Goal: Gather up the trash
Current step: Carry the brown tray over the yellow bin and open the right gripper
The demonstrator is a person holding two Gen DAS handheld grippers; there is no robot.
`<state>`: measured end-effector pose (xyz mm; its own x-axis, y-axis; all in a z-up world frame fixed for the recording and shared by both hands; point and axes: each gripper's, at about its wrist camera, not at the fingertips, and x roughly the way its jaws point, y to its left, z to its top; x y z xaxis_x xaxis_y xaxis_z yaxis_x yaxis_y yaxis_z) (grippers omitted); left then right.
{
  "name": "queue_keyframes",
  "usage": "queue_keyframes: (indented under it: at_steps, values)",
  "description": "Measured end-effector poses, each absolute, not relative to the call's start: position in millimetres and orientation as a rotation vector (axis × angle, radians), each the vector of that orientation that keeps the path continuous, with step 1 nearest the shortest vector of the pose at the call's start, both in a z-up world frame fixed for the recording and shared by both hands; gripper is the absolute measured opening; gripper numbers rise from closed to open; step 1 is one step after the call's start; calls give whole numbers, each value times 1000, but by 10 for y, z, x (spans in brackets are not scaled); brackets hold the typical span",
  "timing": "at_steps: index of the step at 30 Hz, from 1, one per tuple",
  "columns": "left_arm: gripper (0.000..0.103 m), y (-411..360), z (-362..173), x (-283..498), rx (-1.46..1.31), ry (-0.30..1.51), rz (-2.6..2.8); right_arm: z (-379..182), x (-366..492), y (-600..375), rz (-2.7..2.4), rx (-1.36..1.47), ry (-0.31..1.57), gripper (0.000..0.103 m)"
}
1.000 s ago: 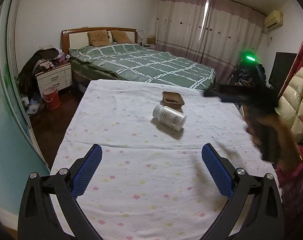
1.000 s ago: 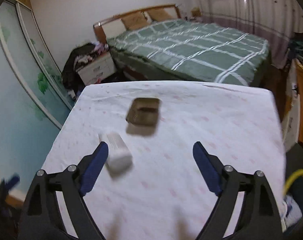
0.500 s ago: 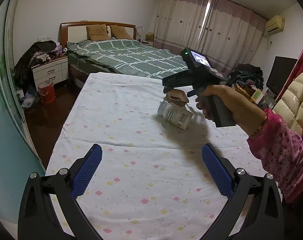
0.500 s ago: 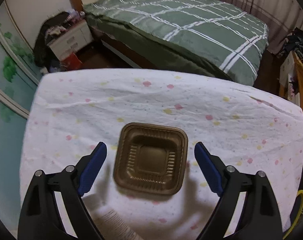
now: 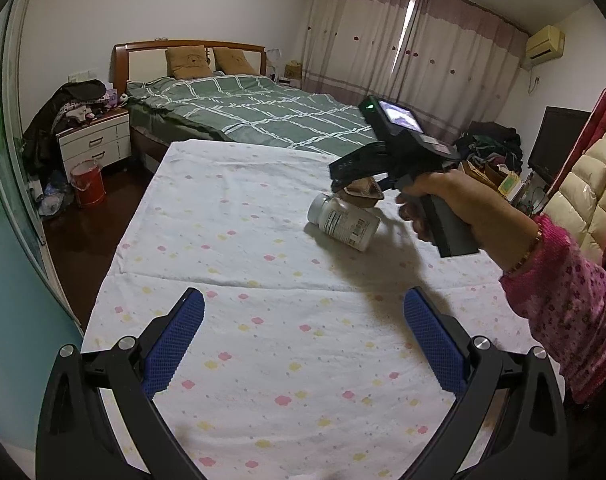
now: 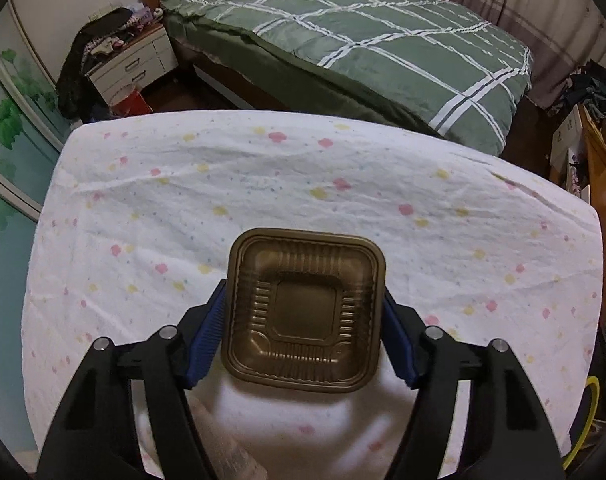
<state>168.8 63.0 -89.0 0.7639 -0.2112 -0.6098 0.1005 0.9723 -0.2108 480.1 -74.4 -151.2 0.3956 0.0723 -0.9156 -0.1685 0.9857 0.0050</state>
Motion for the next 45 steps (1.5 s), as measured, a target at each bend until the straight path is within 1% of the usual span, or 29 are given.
queue_keyframes:
  at_steps: [9, 15, 25, 30, 38, 39, 41, 45]
  values:
    - [98, 516, -905, 1730, -152, 690, -188, -1253, 4081, -1306, 161, -89, 1047, 66]
    - [98, 374, -921, 1822, -137, 702, -219, -1127, 3451, -2020, 104, -57, 988, 66]
    - [98, 50, -964, 2148, -67, 735, -283, -1114, 2606, -3722, -130, 139, 948, 67]
    - [98, -82, -958, 2282, -56, 743, -319, -1276, 2388, -4474, -261, 222, 964, 67]
    - [98, -287, -997, 2501, 1, 763, -345, -1668, 2387, -4948, -359, 265, 1032, 69]
    - [98, -301, -1001, 2526, 8, 764, -347, -1712, 2389, -4987, -364, 271, 1040, 70]
    - [98, -320, -1004, 2570, 18, 769, -349, -1750, 2371, -5034, -375, 282, 1037, 79]
    - [98, -333, -1027, 2645, 28, 777, -363, -1719, 2334, -5038, -368, 300, 1021, 80]
